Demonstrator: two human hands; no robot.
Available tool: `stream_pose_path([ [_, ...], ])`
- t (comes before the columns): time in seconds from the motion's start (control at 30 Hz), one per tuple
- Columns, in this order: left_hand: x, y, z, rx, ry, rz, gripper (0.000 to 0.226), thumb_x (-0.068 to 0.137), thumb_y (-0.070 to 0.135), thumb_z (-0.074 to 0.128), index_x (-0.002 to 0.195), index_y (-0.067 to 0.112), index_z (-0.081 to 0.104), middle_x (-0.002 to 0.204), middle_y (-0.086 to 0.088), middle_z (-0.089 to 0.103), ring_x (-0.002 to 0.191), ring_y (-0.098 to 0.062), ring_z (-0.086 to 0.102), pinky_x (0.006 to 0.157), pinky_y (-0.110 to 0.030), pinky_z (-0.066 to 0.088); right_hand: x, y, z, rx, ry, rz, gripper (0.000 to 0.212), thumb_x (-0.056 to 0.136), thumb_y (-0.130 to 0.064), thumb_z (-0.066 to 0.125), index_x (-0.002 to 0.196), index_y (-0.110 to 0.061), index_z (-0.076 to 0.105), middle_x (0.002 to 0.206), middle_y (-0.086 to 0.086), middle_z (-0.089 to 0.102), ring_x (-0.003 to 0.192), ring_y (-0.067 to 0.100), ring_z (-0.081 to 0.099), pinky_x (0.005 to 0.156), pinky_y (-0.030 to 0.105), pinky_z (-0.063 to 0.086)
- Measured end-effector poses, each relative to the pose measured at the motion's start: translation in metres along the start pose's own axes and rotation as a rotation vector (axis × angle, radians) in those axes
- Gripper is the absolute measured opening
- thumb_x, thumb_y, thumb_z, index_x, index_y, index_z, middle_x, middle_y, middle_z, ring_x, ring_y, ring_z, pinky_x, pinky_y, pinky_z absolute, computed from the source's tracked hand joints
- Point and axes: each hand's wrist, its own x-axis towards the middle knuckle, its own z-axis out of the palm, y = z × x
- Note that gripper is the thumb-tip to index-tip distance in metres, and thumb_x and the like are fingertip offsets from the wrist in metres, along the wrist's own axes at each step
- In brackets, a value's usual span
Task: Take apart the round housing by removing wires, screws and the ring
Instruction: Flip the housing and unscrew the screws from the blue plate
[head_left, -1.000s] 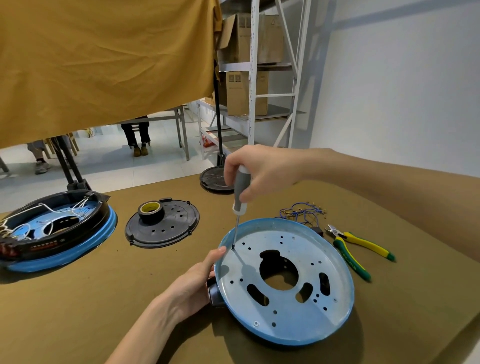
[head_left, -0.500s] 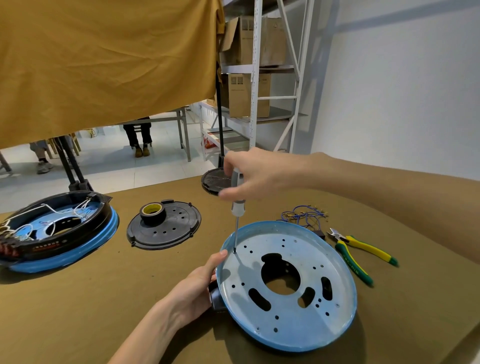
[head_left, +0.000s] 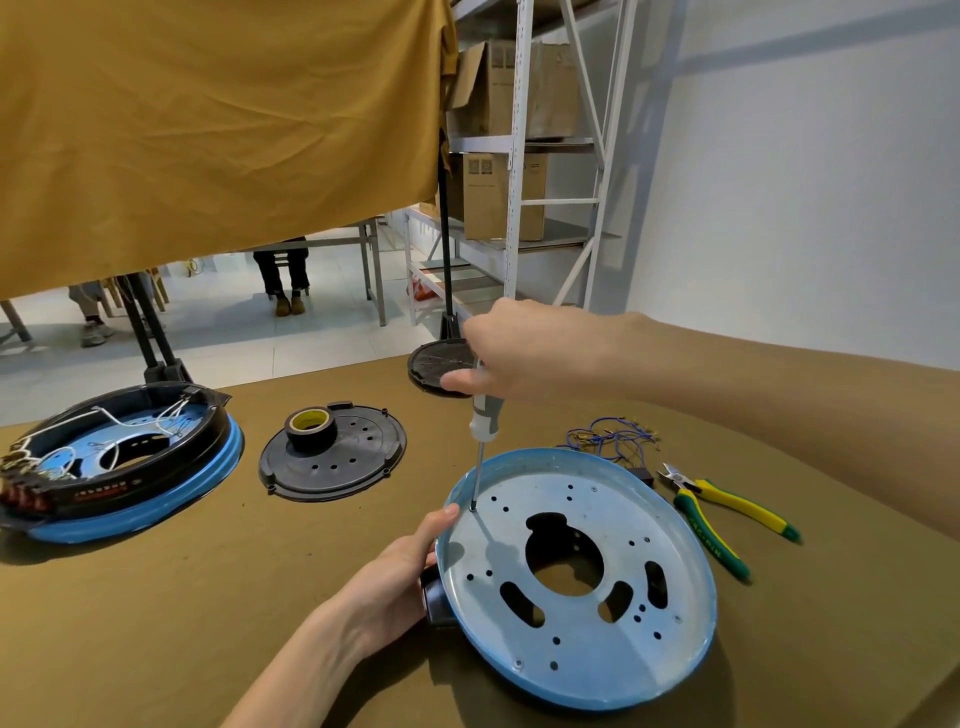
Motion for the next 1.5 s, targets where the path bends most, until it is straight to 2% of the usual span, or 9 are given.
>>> stream_pose_path([
  [0.17,0.001,0.000,0.000,-0.002,0.006,-0.011,0.051,0.063,0.054,0.083,0.088,0.009,0.084,0.092,-0.013,0.080,0.077,-0.028,0.078,0.059,-0.032,0.061,0.000,0.008,-0.016,0.321,-0.228,-0.093,0.033,0.088,-0.025,0.075,0.114,-0.027,0.053,0.098,-0.011,0.055,0.084,0.005,0.056,0.059,0.020,0.040],
  [0.33,0.001,0.000,0.000,0.002,0.000,-0.002,0.049,0.063,0.054,0.083,0.090,0.013,0.084,0.095,-0.013,0.080,0.079,-0.029,0.078,0.061,-0.033,0.061,-0.007,0.006,0.001,0.031,-0.029,0.005,0.049,0.095,-0.066,0.050,0.110,-0.020,0.049,0.078,-0.005,0.054,0.064,0.010,0.055,0.046,0.026,0.034],
  [0.43,-0.001,0.001,-0.001,0.004,-0.006,-0.004,0.047,0.066,0.053,0.082,0.090,0.013,0.084,0.097,-0.014,0.080,0.078,-0.028,0.077,0.060,-0.032,0.060,-0.003,0.005,0.007,-0.071,0.023,-0.027,0.044,0.099,-0.057,0.052,0.100,-0.014,0.059,0.074,-0.003,0.056,0.059,0.008,0.052,0.043,0.023,0.030],
  [0.6,-0.002,0.001,-0.001,0.001,0.003,0.012,0.048,0.067,0.056,0.080,0.095,0.016,0.083,0.095,-0.012,0.080,0.082,-0.028,0.077,0.064,-0.033,0.061,-0.004,0.007,-0.005,0.376,-0.170,-0.155,0.036,0.081,-0.032,0.082,0.107,-0.030,0.057,0.094,-0.011,0.063,0.081,0.003,0.062,0.056,0.019,0.044],
  [0.77,-0.002,0.001,0.001,0.006,0.011,0.001,0.049,0.068,0.055,0.080,0.096,0.015,0.083,0.097,-0.013,0.080,0.082,-0.030,0.077,0.063,-0.034,0.061,-0.002,-0.005,0.005,-0.067,0.095,-0.040,0.059,0.097,-0.069,0.043,0.079,-0.017,0.063,0.061,-0.005,0.055,0.049,0.008,0.050,0.038,0.020,0.026],
  [0.97,-0.002,0.002,0.000,0.008,0.019,-0.025,0.063,0.068,0.055,0.082,0.106,0.005,0.079,0.099,-0.017,0.079,0.078,-0.030,0.077,0.060,-0.033,0.060,-0.002,0.006,-0.013,0.299,-0.217,-0.105,0.023,0.090,-0.024,0.071,0.109,-0.027,0.059,0.095,-0.010,0.061,0.080,0.005,0.059,0.051,0.016,0.041],
  [1.13,-0.003,0.002,0.001,0.013,0.005,-0.006,0.048,0.070,0.055,0.079,0.096,0.014,0.084,0.100,-0.015,0.079,0.083,-0.029,0.078,0.065,-0.035,0.061,-0.006,0.003,-0.001,0.070,-0.062,0.005,0.044,0.098,-0.061,0.049,0.104,-0.018,0.053,0.075,-0.003,0.059,0.059,0.015,0.062,0.041,0.024,0.036],
  [1.37,-0.002,0.002,0.003,-0.024,-0.019,0.013,0.046,0.064,0.051,0.081,0.087,0.011,0.084,0.091,-0.014,0.079,0.075,-0.027,0.077,0.059,-0.031,0.061,-0.006,0.007,-0.004,0.390,-0.205,-0.156,0.038,0.081,-0.018,0.079,0.111,-0.028,0.058,0.096,-0.012,0.064,0.089,0.008,0.061,0.068,0.025,0.050],
  [1.5,-0.003,0.003,0.003,-0.027,-0.022,0.021,0.045,0.065,0.050,0.081,0.088,0.011,0.084,0.093,-0.015,0.079,0.077,-0.028,0.077,0.060,-0.033,0.061,-0.007,0.003,0.002,0.125,-0.059,-0.113,0.034,0.091,-0.057,0.063,0.098,-0.026,0.050,0.078,-0.012,0.060,0.068,0.003,0.057,0.047,0.024,0.036],
])
